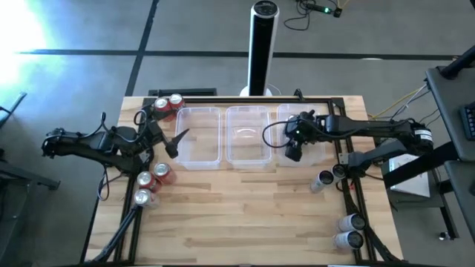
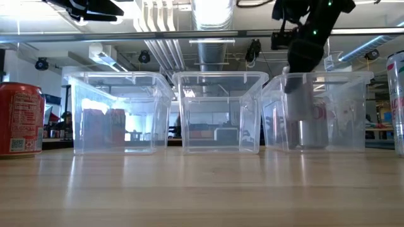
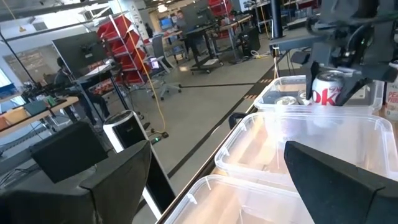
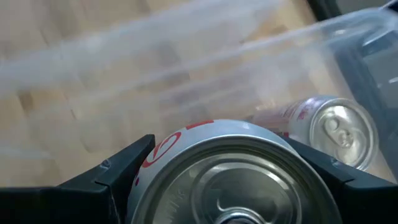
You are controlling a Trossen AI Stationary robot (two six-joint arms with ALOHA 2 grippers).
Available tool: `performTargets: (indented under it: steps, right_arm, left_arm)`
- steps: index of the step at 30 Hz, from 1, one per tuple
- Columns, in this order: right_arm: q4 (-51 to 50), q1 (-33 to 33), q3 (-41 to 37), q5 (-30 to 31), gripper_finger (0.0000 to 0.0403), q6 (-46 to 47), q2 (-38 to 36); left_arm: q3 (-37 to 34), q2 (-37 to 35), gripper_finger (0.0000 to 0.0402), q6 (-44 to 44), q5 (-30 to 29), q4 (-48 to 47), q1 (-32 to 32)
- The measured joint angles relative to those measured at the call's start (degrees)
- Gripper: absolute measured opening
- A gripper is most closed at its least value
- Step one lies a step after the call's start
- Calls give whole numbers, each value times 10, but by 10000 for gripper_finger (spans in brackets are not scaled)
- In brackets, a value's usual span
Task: Sort soda cans
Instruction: Put the right red-silver soda can into the right transparent bin
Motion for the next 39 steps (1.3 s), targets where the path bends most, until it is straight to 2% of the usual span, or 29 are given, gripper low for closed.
performTargets:
  steps: [7,22,27,34,39]
  right_arm:
    - [4,-33,-17,-24,286,-66,12]
    - [69,-70,-53,-76,287,-73,31]
    - [92,-71,-57,-74,309,-66,31]
    - [97,-71,-58,-66,307,-48,32]
    - [110,-71,-58,-61,325,-48,33]
  left_arm:
    - [-1,1,353,-4,0,0,0]
    - [-1,12,352,-4,0,0,0]
    - [-1,19,352,-4,0,4,0]
    - [-1,27,352,-4,0,4,0]
    - [1,33,352,-4,0,4,0]
